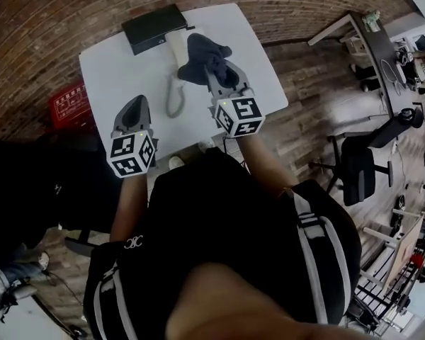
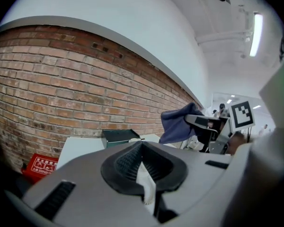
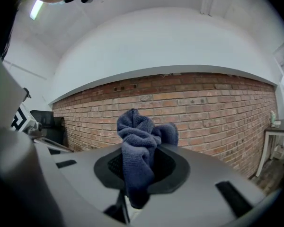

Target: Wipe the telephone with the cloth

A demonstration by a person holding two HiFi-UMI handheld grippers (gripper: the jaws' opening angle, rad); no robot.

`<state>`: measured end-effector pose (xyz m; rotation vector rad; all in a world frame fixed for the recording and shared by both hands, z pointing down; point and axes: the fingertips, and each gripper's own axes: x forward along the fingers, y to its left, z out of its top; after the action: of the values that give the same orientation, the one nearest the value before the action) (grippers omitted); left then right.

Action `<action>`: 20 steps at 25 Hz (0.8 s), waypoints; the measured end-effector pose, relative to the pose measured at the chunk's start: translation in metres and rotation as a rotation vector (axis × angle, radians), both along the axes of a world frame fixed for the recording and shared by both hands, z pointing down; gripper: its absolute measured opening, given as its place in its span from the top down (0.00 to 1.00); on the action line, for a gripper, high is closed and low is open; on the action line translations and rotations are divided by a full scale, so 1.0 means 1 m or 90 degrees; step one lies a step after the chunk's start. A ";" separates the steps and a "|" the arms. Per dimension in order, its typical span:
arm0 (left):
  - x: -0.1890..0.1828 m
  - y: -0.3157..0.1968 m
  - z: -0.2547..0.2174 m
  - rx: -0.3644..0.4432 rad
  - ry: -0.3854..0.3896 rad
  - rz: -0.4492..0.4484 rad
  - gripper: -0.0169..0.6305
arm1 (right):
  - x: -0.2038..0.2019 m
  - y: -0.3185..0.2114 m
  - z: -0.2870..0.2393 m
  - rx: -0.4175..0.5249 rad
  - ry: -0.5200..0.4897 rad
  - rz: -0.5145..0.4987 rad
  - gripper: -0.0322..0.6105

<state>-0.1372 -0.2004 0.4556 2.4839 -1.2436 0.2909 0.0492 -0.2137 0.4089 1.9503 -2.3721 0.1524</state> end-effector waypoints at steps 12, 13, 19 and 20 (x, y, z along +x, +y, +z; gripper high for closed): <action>-0.014 -0.037 -0.013 0.015 -0.033 -0.155 0.98 | -0.004 -0.137 0.047 -0.049 0.021 -0.145 0.87; -0.014 -0.039 -0.012 0.013 -0.035 -0.162 0.98 | -0.004 -0.148 0.055 -0.058 0.031 -0.152 0.87; -0.016 -0.043 -0.008 0.002 -0.053 -0.210 0.98 | -0.002 -0.206 0.101 -0.118 0.084 -0.183 0.87; -0.018 -0.044 -0.007 0.000 -0.056 -0.218 0.98 | -0.003 -0.213 0.110 -0.129 0.091 -0.188 0.87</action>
<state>-0.1550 -0.2442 0.4487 2.2250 -1.6730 0.3113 0.0466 -0.4266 0.5186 1.4553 -2.4094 0.2190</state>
